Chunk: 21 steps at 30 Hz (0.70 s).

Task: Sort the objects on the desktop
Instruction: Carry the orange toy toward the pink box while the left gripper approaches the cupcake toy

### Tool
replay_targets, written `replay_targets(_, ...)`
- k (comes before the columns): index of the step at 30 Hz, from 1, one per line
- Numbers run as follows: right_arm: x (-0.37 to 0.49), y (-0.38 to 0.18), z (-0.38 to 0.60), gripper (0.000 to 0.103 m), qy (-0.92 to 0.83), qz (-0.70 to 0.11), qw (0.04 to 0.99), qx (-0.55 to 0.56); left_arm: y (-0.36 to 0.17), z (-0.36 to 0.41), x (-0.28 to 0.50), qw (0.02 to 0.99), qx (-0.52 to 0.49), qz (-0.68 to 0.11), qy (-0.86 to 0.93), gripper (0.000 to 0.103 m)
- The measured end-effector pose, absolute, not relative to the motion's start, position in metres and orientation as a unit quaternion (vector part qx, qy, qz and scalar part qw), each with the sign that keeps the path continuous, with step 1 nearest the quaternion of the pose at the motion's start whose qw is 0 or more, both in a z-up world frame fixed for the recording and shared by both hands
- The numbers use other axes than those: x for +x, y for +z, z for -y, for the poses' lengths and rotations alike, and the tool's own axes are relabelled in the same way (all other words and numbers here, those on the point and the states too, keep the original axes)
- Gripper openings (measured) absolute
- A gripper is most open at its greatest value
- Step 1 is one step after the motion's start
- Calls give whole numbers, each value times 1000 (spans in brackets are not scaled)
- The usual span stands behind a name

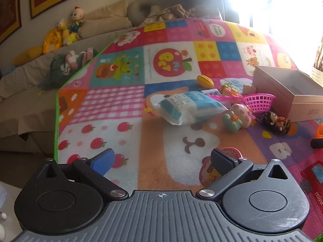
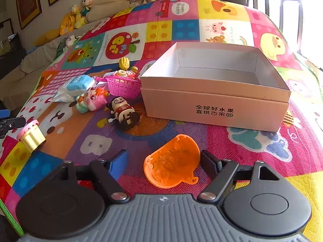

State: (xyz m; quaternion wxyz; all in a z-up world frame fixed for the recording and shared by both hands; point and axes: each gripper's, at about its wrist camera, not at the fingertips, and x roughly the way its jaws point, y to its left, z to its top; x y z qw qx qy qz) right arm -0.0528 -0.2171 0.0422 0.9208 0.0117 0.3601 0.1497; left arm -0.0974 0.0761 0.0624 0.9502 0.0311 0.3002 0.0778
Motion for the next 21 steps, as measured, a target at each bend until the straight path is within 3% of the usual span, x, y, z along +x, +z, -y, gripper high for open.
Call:
replay_targets(6, -62, 48, 213, 83, 147, -339, 929, -17, 65, -66, -110, 953, -19, -303, -10, 103)
replay_targets(12, -72, 48, 206, 83, 139, -320, 935, -60, 36, -51, -98, 940, -32, -337, 28, 103)
replay_targets(17, -80, 42, 201, 87, 135, -311, 937, -89, 37, -40, -102, 952, 16, -306, 27, 103)
replay_targets(18, -80, 41, 200, 87, 134, -312, 936, -92, 36, -38, -101, 952, 29, -303, 29, 102)
replay_targets(21, -81, 42, 200, 87, 138, -309, 936, -96, 32, -33, -95, 949, 56, -310, 31, 79)
